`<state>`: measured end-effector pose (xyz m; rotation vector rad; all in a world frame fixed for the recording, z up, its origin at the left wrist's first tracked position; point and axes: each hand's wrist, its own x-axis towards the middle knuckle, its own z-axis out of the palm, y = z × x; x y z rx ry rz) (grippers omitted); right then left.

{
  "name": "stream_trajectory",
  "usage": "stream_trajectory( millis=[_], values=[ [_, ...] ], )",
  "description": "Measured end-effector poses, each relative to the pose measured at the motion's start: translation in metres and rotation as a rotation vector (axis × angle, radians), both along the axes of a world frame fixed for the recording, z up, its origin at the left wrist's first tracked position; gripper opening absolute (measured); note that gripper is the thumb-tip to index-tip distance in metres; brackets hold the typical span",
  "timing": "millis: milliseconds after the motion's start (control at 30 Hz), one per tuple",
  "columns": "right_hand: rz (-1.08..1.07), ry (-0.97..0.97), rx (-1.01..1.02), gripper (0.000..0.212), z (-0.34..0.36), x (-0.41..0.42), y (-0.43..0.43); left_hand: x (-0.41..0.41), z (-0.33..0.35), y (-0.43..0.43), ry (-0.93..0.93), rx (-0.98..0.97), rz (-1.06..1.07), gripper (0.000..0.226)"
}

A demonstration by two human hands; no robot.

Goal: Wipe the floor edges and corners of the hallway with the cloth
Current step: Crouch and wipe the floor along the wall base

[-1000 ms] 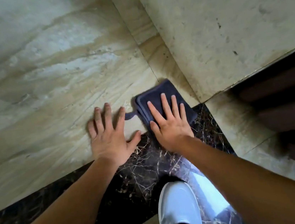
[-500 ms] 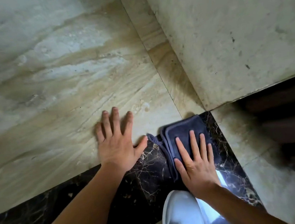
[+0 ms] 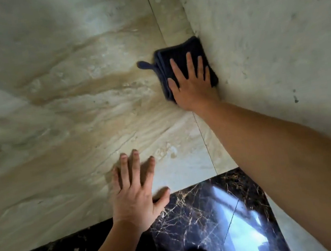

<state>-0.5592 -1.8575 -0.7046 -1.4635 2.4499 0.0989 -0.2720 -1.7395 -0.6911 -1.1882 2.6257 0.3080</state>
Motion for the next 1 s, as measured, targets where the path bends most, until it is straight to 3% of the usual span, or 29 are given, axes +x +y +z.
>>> stream_trajectory(
  millis=[167,333,533,667,767,833,1000],
  values=[
    [0.025,-0.099,0.124,0.063,0.017,-0.005,-0.006,-0.025,0.045,-0.030,-0.192,0.233,-0.008,0.072],
    [0.005,-0.148,0.322,0.063,0.032,-0.006,-0.020,-0.055,0.082,-0.137,-0.173,0.397,0.037,0.053],
    [-0.018,-0.219,0.514,0.069,0.050,-0.008,-0.044,-0.054,0.109,-0.232,-0.185,0.332,0.183,0.047],
    [-0.014,-0.478,0.599,0.079,0.075,-0.039,-0.062,-0.059,0.112,-0.270,-0.402,0.389,0.095,0.043],
    [-0.091,-0.611,0.517,0.058,0.082,-0.063,-0.066,-0.094,0.112,-0.312,-0.566,0.443,-0.018,0.033],
    [-0.067,-0.540,0.550,0.058,0.081,-0.060,-0.065,-0.130,0.118,-0.333,-0.534,0.380,-0.113,0.026],
    [-0.092,-0.373,0.727,0.082,0.094,-0.033,-0.069,-0.185,0.158,-0.349,-0.132,0.225,-0.235,0.038]
  ],
)
